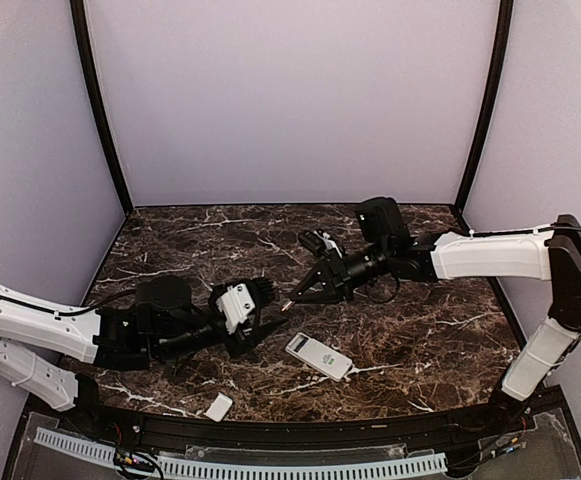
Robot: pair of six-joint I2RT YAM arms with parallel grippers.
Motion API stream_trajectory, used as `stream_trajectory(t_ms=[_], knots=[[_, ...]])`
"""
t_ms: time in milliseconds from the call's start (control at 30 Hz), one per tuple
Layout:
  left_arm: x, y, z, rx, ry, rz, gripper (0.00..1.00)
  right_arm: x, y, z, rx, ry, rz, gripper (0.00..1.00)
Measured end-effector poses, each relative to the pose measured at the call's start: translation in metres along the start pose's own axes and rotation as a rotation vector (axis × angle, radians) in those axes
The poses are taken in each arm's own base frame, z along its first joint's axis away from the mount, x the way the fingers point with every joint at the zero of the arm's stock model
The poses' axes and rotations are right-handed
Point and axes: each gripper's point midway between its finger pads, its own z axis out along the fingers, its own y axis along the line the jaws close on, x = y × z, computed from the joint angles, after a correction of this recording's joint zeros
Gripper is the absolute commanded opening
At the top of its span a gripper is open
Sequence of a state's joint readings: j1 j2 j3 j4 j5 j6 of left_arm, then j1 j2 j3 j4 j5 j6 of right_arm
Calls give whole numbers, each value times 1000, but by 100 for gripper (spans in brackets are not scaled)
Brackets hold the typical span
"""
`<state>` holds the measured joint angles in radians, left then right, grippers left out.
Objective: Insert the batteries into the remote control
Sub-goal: Pass from the right arm to the left
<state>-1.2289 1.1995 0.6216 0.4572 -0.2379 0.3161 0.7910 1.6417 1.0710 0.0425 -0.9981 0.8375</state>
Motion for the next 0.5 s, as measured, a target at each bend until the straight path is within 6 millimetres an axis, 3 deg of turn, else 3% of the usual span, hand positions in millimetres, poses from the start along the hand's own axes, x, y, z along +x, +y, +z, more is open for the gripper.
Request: stream_trajectory(t_ms=[300, 500], knots=[[-2, 0, 16, -47, -43, 27, 28, -3, 9, -3, -12, -15, -2, 0], [-4, 4, 16, -70, -47, 21, 27, -4, 9, -3, -15, -18, -5, 0]])
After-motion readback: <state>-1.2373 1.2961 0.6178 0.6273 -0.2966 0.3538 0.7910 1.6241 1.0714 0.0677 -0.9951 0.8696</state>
